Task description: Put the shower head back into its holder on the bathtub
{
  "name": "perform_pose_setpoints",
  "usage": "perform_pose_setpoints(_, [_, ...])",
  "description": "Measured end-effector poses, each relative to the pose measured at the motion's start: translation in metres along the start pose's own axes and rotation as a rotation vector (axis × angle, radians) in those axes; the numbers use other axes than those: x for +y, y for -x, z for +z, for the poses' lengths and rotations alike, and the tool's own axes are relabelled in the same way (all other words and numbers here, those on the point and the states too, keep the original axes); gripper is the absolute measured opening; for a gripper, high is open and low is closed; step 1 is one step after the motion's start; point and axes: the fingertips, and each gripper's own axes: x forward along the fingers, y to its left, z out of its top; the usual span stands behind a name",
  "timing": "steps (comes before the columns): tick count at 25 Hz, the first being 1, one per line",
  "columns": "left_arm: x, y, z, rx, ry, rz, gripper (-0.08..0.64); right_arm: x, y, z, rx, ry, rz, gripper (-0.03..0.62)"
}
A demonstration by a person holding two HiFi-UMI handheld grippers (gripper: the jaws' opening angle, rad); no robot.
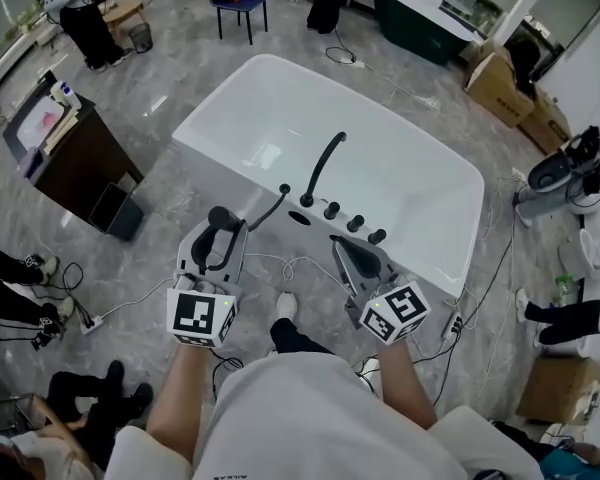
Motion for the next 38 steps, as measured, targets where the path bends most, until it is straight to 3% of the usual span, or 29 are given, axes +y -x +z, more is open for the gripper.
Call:
perform_pose_setpoints(10, [0.037,-0.083,0.015,-0.021,0.021,0.010,0.137,-0.074,-0.080,0.014,0.045,0.009,0.031,0.017])
perform_pose_setpoints(21, [0.046,-0.161,-0.001,0.004,0.024,-0.024,0.137,-0.145,-0.117,0.009,0.044,-0.032,0.005,0.017])
perform_pose_setpoints(30, [0.045,-0.194,-0.010,0.047,0.010,-0.091,0.137,-0.165,-0.119,-0.006,0.051,-0.078,-0.053,0.017])
perform_pose_setpoints(38, [0.052,-0.229,-0.019,0.068,0.004,-0.211,0.137,-0.178,-0.131,-0.005,0.035,-0.097,-0.157,0.017])
